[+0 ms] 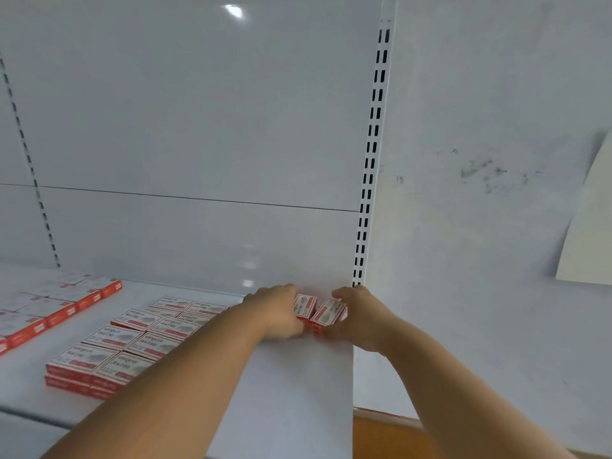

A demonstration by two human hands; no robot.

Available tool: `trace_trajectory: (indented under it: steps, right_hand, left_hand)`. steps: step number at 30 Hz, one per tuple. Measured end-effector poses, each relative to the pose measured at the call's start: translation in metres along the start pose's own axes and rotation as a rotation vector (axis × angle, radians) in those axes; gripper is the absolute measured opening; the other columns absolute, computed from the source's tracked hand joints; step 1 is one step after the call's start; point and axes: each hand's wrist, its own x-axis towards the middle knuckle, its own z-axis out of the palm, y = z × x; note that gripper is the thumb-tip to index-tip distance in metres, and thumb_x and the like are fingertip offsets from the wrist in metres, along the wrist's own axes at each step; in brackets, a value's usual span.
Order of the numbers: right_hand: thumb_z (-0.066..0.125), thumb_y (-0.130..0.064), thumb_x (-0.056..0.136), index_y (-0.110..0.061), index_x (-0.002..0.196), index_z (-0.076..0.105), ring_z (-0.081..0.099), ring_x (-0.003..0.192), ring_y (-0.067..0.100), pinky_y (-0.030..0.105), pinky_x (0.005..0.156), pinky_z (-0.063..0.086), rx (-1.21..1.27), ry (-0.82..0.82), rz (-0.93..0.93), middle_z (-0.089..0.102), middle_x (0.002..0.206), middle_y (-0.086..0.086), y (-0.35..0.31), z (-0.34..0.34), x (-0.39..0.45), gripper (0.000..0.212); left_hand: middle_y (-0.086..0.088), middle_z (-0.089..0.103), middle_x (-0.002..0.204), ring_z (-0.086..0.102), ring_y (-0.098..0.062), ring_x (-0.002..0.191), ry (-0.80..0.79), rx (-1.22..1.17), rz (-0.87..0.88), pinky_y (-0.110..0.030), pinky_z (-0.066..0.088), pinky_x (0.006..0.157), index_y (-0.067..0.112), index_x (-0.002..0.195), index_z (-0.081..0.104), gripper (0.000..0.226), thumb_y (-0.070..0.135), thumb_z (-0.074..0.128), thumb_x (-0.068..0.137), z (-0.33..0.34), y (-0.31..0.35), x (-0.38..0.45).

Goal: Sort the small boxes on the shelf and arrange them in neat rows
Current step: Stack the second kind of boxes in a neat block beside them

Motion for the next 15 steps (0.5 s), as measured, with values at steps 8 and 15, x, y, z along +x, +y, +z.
trace_trajectory:
  steps: [8,15]
  right_hand:
    - [0.084,-0.031,0.068,-0.018,0.141,0.043,0.056,0.097,0.015,0.023,0.073,0.051,0.218,0.124,0.026,0.042,0.125,-0.002,0.003,0.002,-0.007,0.085]
    - [0.087,-0.01,0.066,-0.022,0.123,0.046,0.067,0.083,0.013,0.024,0.066,0.054,0.645,0.157,0.07,0.066,0.099,-0.001,-0.005,0.004,-0.01,0.072]
  left_hand:
    - [0.004,0.069,0.107,0.065,-0.018,0.097,-0.035,-0.245,-0.037,-0.031,0.055,0.087,0.03,0.111,0.067,0.045,0.038,0.072,0.067,-0.002,-0.001,0.001]
    - [0.002,0.061,0.109,0.062,-0.019,0.091,0.306,-0.474,-0.064,-0.026,0.047,0.066,0.034,0.098,0.063,0.044,-0.002,0.056,0.075,-0.004,-0.014,-0.001]
